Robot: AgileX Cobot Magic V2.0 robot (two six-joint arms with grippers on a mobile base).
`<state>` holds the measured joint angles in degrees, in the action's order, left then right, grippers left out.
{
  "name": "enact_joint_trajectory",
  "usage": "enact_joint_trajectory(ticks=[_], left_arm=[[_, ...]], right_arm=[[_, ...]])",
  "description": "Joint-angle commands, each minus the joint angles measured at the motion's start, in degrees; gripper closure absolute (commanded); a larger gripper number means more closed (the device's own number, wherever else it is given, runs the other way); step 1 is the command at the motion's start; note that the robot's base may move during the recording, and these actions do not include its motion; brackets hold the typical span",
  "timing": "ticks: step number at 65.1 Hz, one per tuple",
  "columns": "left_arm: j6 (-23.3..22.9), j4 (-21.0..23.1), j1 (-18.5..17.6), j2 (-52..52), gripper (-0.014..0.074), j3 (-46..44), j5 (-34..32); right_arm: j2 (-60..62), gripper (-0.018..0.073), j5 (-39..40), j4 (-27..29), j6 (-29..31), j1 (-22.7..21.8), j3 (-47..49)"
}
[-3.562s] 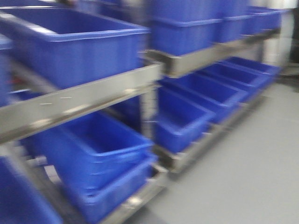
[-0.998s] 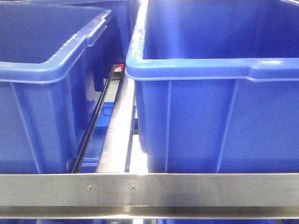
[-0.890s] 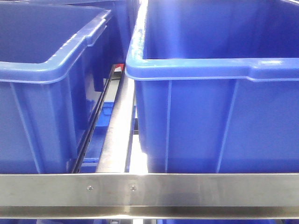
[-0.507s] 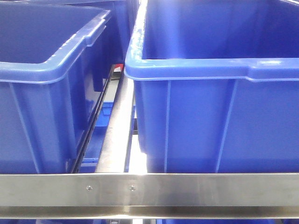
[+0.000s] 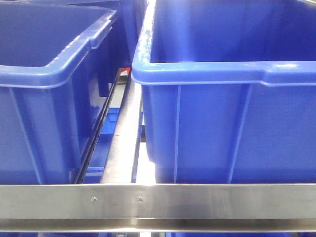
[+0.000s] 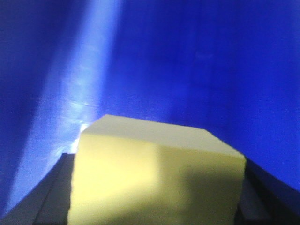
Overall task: Place yellow foam block on left shelf second layer
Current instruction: 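Extend the right gripper with the cube into the blue bin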
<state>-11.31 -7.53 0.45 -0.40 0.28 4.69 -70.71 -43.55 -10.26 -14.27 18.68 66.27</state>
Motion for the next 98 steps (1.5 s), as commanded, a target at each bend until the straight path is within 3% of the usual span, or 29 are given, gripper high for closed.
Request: enact_joint_trajectory(ticks=[1,27,55,60,70,80,98], left_arm=[[-0.22,0.13,-0.32,0.46,0.0460,1.48,-4.69],[-0.22,0.13,-0.32,0.46,0.0460,1.48,-5.04],[-0.22,0.13,-0.32,0.46,0.0460,1.48,-5.04],[-0.22,0.13,-0.32,0.46,0.0460,1.48,-5.04],[-0.22,0.13,-0.32,0.46,0.0460,1.48,-5.04],[-0.22,0.13,-0.32,0.46,0.0460,1.48,-4.69],[-0.22,0.13,-0.32,0.46,0.0460,1.48,-5.04]], right_arm=[[-4.63,0.0218,3.36,-0.71,0.67,0.02,5.19],[-28.04,0.0218,3.94,-1.24,0.67,0.02,17.58],[-34.35,0.0216,6.04,-4.87,0.67,0.02,17.93],[-34.35,0.0169,5.90,-5.51,0.67,0.02,17.93],[-34.35,-0.0082,5.26,-5.61,0.67,0.02,17.93],[-34.23,-0.0065,3.35,-6.31,0.67,0.02,18.29],[-32.67,-0.0065,-7.74,-6.36,0.67,0.02,26.88]])
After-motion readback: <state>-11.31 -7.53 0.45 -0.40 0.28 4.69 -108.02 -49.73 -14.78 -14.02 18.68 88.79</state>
